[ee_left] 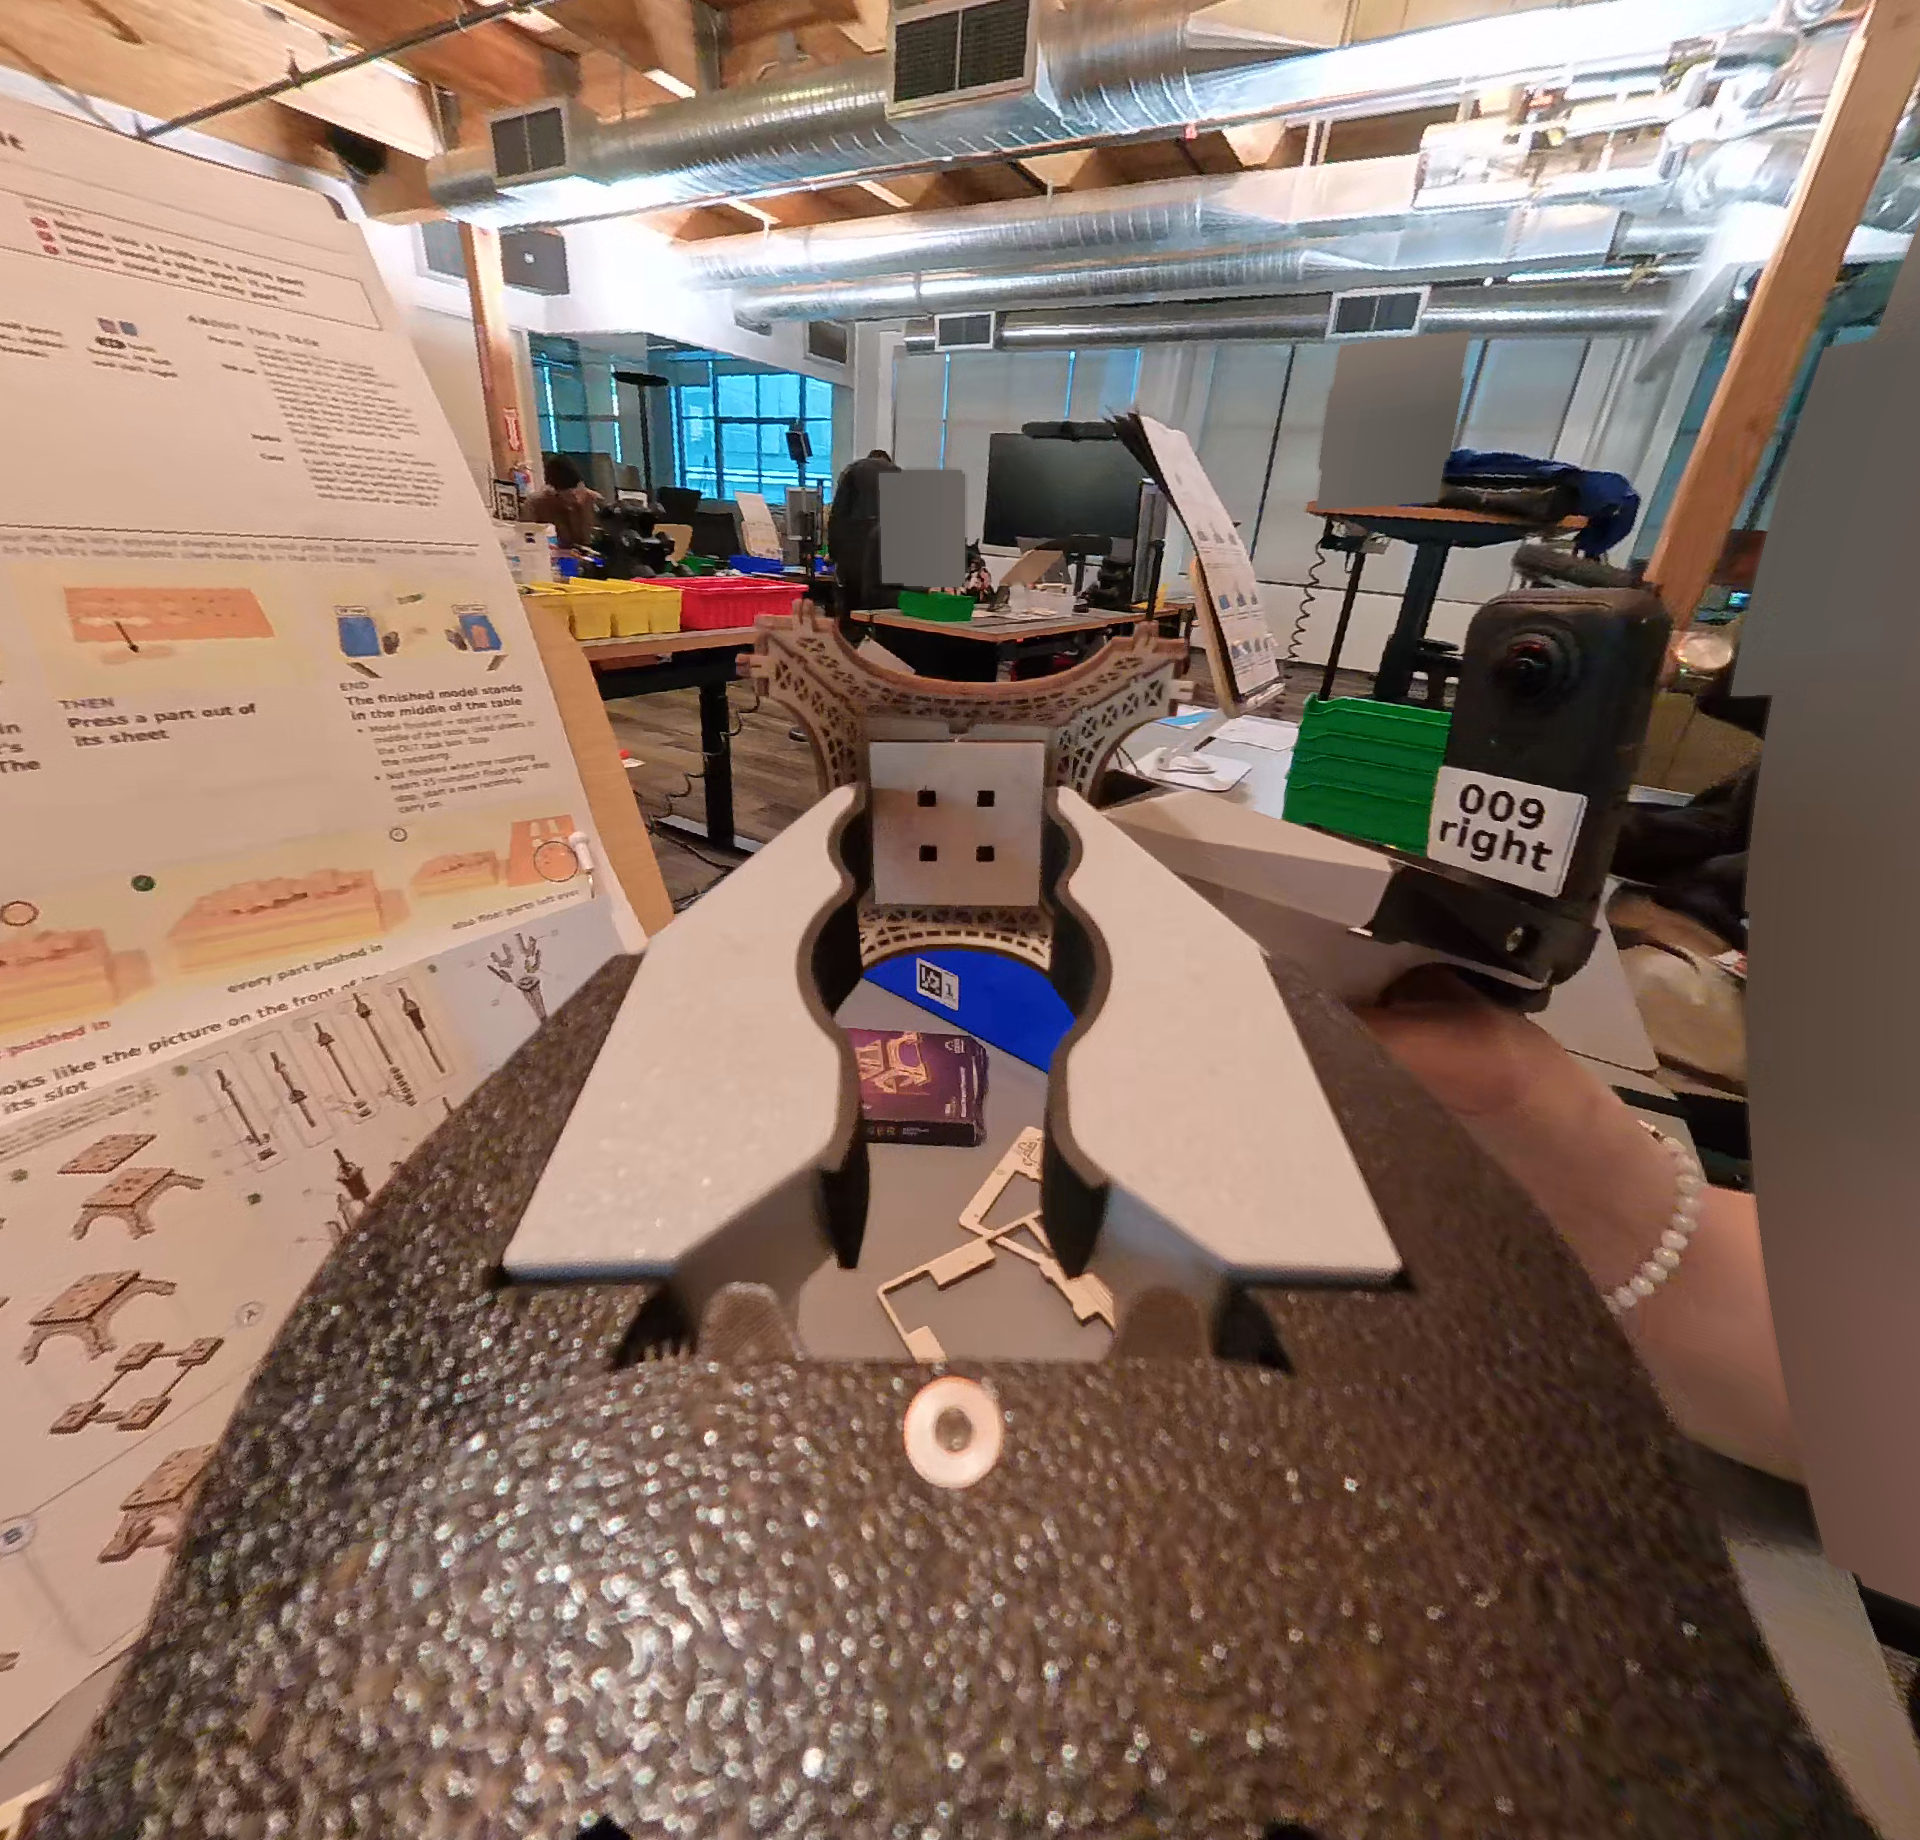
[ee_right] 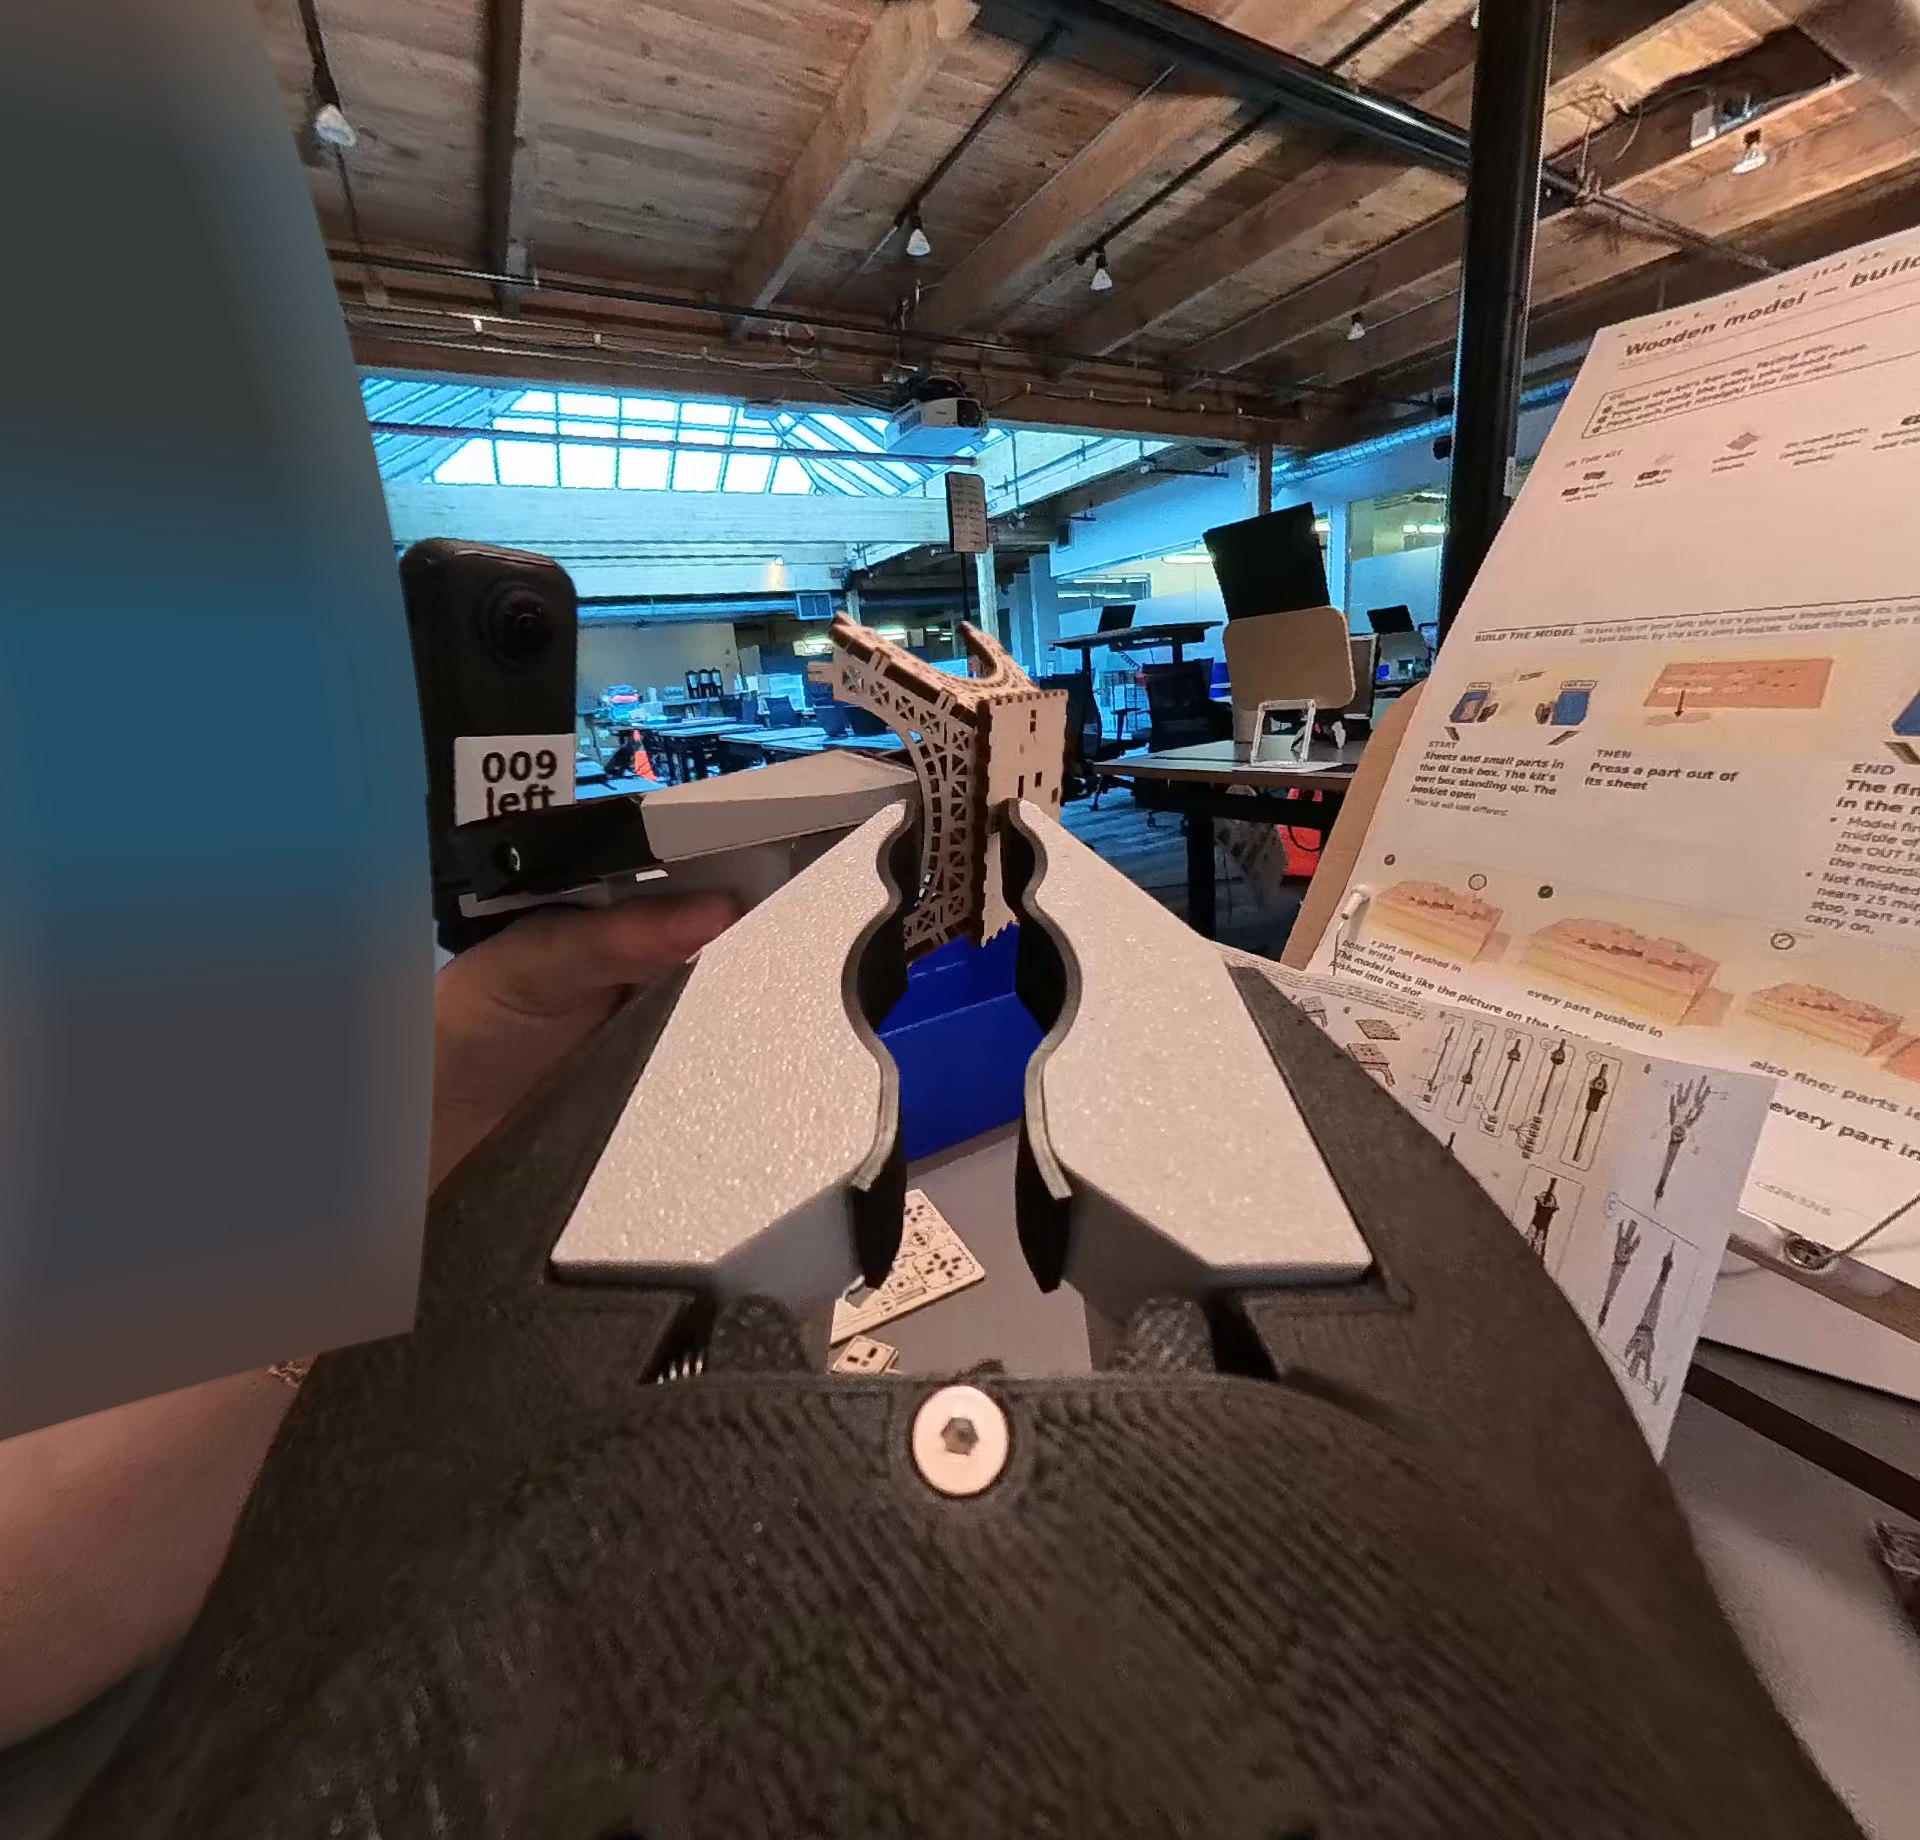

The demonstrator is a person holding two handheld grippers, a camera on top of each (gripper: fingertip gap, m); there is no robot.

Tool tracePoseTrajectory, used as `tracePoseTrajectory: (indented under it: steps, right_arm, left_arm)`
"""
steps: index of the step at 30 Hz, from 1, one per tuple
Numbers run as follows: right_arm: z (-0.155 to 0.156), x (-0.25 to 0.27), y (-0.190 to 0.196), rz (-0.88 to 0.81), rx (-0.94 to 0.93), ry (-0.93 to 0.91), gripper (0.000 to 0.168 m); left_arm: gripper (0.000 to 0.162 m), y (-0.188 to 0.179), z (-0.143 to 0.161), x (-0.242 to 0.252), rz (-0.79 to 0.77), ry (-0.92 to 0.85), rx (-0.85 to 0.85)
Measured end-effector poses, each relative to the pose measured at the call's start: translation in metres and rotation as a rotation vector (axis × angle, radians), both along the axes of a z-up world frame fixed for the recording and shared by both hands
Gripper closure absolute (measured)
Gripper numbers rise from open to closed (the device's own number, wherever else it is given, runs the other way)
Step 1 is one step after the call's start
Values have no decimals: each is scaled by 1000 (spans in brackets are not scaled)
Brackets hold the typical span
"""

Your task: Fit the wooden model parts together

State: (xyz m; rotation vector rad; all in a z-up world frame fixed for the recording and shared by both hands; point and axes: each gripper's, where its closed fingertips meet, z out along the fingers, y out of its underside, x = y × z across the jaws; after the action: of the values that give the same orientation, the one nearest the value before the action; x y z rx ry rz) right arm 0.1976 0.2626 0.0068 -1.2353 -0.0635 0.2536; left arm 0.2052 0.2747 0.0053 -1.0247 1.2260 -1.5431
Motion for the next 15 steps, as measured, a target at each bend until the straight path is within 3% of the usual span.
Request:
tracePoseTrajectory:
  steps: [15]
  right_arm:
    - [1, 3, 0, -35, 12, -12, 156]
  left_arm:
    - [133, 1, 1, 2, -6, -16, -34]
